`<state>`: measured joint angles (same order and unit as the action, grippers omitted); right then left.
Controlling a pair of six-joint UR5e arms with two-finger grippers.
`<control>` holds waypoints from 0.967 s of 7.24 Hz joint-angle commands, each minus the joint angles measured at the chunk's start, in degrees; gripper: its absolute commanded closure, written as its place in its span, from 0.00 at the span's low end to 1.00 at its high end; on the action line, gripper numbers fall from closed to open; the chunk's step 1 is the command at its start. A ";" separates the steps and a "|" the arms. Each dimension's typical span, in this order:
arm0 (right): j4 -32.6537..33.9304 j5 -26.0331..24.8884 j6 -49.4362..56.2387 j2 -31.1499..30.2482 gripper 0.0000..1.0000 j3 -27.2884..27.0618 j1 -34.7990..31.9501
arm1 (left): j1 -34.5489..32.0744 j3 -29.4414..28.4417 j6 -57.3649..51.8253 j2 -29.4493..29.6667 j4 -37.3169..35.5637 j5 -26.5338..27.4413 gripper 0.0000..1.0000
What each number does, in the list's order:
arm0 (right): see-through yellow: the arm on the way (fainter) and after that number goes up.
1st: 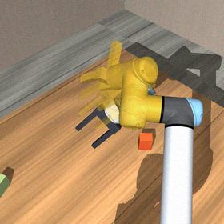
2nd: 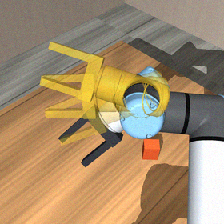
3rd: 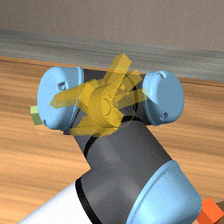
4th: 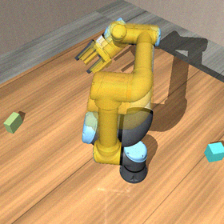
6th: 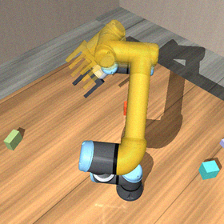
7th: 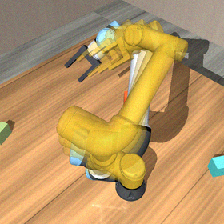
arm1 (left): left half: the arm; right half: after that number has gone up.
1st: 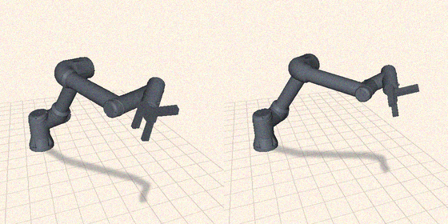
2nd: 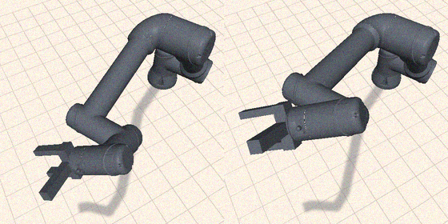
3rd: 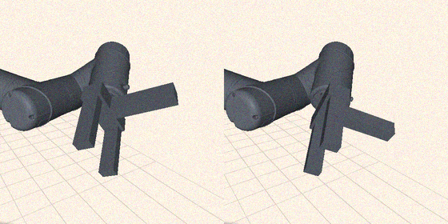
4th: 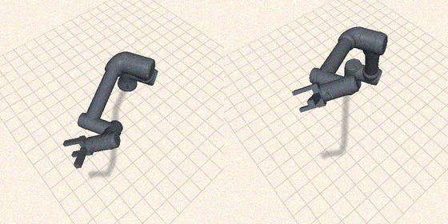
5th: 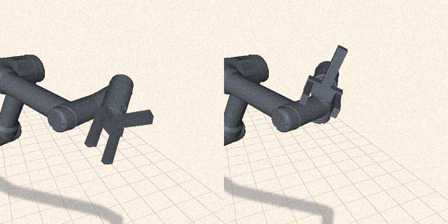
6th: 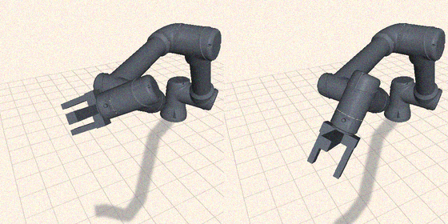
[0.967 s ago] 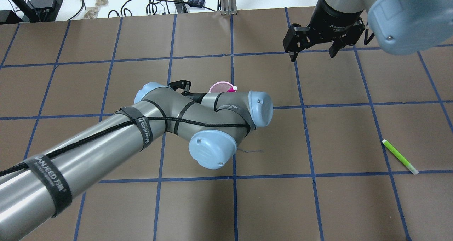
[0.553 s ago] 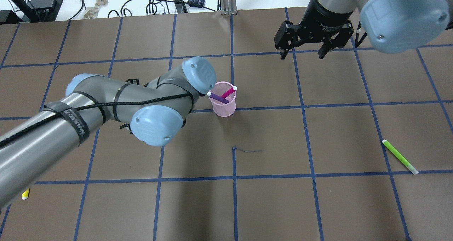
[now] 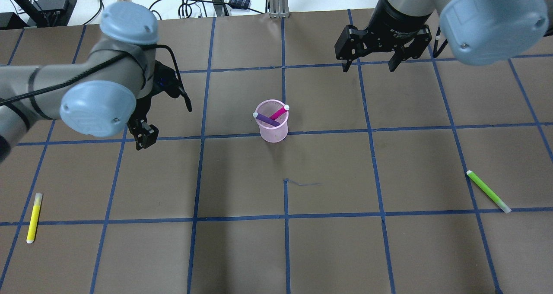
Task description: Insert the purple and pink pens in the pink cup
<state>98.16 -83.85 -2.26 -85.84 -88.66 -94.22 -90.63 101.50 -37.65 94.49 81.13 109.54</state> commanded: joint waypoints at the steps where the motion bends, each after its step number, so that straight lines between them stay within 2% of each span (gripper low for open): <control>1: -0.16 -2.36 0.50 -0.12 0.00 -0.02 0.00 | 0.63 -7.33 6.57 -2.90 3.32 -10.70 0.21; 3: -0.16 -2.38 0.50 -0.12 0.00 -0.02 0.00 | 0.37 -11.75 17.91 -3.26 5.89 -14.70 0.19; 5: -0.07 -2.29 0.41 -0.12 0.00 -0.02 0.00 | 0.37 -11.94 27.14 -3.44 5.89 -15.50 0.16; 7: -0.07 -2.37 0.50 -0.12 0.00 -0.02 0.00 | 0.37 -12.03 28.07 -4.66 5.89 -18.30 0.15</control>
<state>98.04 -86.16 -1.82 -85.96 -88.68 -94.22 -90.26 89.57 -10.73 90.49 87.00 92.74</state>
